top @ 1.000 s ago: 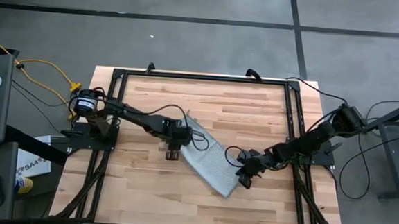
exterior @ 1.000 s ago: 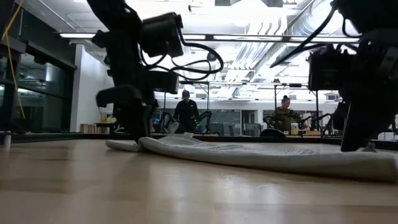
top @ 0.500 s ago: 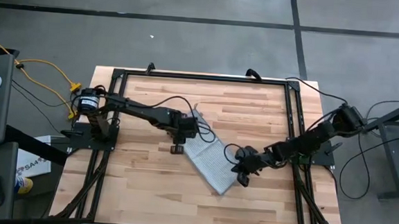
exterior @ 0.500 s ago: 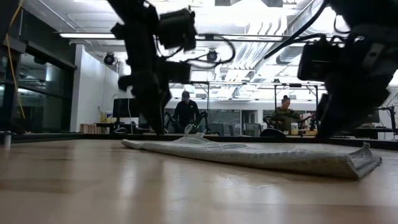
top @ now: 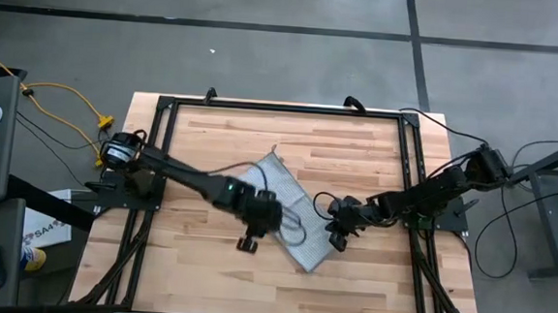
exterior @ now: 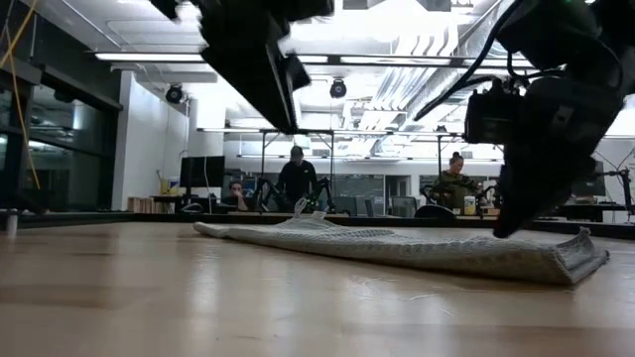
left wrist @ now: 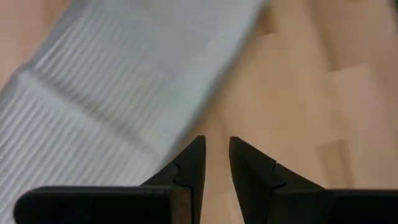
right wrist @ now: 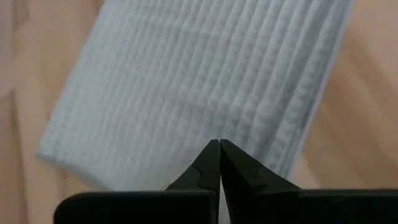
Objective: Fold microfiber towels
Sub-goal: Fold the grey towel
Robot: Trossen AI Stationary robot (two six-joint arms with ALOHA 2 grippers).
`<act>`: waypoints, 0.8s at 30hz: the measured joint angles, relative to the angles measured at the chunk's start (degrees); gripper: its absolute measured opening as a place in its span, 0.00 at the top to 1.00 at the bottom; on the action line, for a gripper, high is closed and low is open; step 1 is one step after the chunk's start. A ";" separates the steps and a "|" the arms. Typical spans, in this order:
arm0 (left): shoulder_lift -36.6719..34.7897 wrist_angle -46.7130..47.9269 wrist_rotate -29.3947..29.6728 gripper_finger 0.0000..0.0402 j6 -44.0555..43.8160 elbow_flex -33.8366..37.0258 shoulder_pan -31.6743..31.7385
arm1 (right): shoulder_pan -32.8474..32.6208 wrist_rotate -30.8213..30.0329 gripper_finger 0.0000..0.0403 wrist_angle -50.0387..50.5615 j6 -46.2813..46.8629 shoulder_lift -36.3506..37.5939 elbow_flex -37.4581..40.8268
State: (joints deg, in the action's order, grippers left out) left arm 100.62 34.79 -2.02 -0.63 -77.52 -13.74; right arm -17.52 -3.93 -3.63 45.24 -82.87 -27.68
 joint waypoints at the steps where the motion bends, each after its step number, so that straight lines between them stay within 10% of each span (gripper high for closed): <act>1: 0.00 -0.76 0.00 0.82 0.33 0.00 -1.08 | 0.00 1.25 1.00 0.10 0.15 0.00 0.00; 24: -0.09 -2.02 2.68 0.82 1.12 -0.04 -3.53 | -6.96 5.53 1.00 -9.07 8.48 -8.04 -0.24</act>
State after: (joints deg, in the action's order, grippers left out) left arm 100.53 32.77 0.66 0.49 -77.56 -17.27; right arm -24.47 1.59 -12.70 53.72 -90.91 -27.92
